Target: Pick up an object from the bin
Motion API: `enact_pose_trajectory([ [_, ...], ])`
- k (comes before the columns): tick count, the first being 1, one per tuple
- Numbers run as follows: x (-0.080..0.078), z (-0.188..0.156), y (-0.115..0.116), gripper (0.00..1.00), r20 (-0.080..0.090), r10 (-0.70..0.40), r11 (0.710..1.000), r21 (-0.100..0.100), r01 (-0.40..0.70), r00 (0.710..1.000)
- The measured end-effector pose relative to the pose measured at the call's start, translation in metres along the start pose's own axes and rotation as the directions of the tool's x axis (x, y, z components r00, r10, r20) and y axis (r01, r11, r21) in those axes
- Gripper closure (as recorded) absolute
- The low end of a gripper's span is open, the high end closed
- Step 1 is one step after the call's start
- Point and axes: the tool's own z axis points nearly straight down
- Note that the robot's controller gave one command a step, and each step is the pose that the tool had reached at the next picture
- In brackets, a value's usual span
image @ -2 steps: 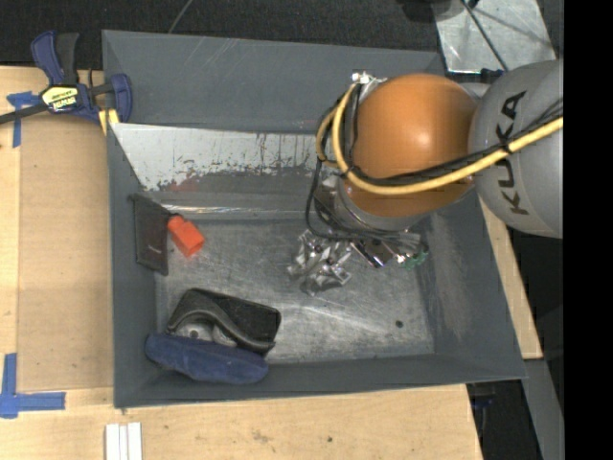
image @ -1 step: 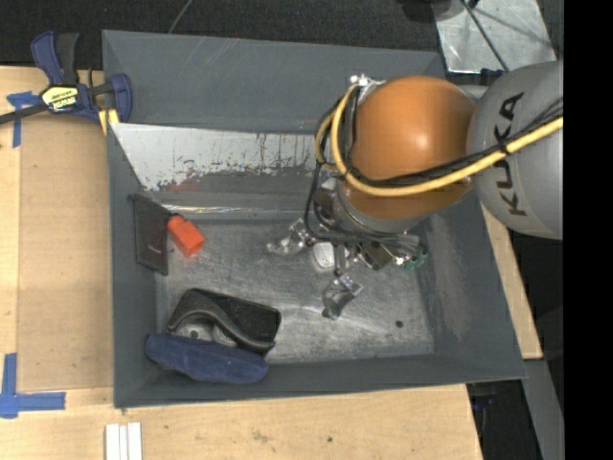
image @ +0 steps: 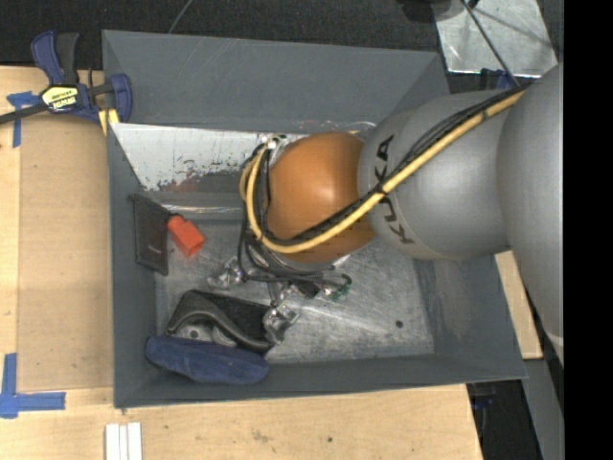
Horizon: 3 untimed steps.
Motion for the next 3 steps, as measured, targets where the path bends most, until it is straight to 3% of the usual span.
enact_pose_trajectory([
  [1, -0.026, -0.016, 0.052, 0.00, -0.001, -0.050, 0.999, -0.005, 0.050, 0.999],
  [2, -0.032, 0.031, 0.012, 0.00, -0.011, 0.013, 1.000, -0.014, -0.013, 1.000],
  [3, -0.031, 0.032, 0.012, 1.00, -0.016, 0.015, 1.000, -0.015, -0.015, 1.000],
])
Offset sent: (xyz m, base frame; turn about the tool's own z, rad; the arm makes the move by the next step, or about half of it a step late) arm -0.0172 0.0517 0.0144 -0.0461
